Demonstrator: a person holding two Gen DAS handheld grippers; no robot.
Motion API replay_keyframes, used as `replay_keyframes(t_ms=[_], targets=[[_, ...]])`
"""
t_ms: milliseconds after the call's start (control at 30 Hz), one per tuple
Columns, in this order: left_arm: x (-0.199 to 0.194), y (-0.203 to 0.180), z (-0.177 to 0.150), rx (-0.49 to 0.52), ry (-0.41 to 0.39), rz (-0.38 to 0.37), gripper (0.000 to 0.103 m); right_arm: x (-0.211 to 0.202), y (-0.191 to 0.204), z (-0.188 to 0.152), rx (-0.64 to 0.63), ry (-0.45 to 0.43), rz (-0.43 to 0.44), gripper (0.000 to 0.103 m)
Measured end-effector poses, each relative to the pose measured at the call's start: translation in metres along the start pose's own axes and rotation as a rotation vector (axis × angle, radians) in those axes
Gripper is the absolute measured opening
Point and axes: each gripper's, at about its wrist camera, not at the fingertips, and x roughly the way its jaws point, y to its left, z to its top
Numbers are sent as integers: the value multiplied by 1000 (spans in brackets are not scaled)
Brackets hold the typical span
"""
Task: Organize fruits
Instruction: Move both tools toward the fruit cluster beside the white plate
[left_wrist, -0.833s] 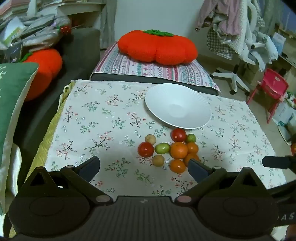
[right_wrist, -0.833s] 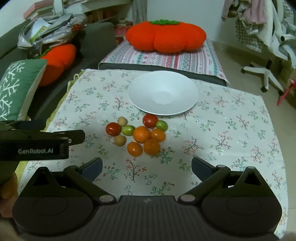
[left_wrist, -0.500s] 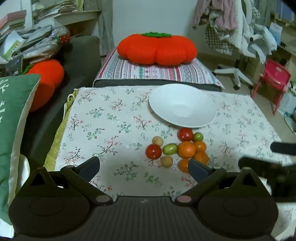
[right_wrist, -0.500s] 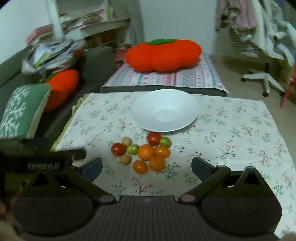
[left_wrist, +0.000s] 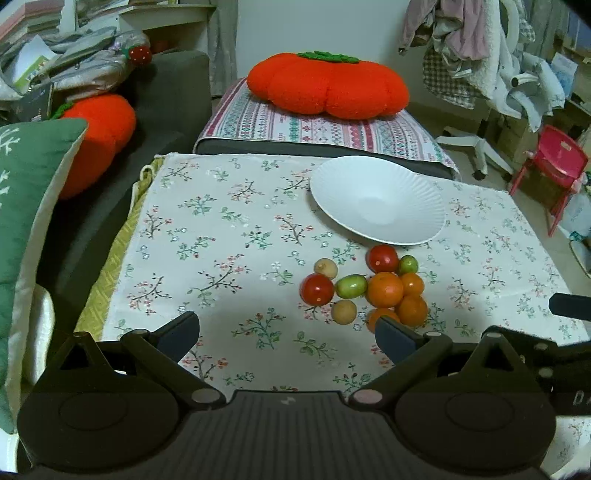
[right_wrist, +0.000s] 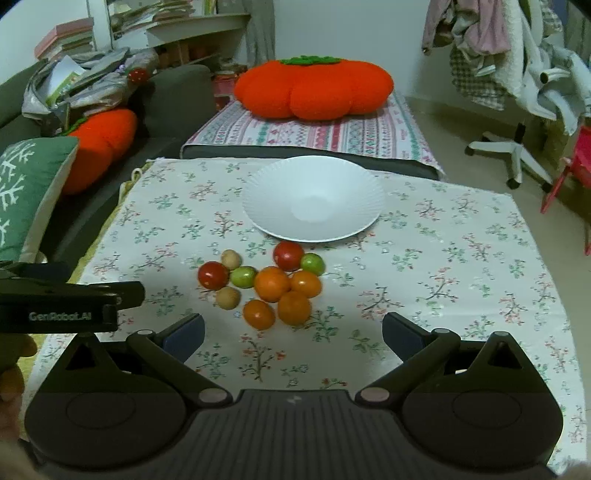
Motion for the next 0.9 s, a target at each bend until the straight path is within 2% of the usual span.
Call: replay_keyframes(t_ms=[167,467,700,900], targets=[[0,0,-1,23,-19,10,94,0,1,4,-14,5,-19,103],[8,3,-1,41,-8,36,94,2,2,3,-51,17,-31,103],[15,11,-3,15,16,30,94,8,4,-1,-57,46,-14,100],[17,14,-4,4,28,33,94,10,8,-3,-77,53,-47,100]])
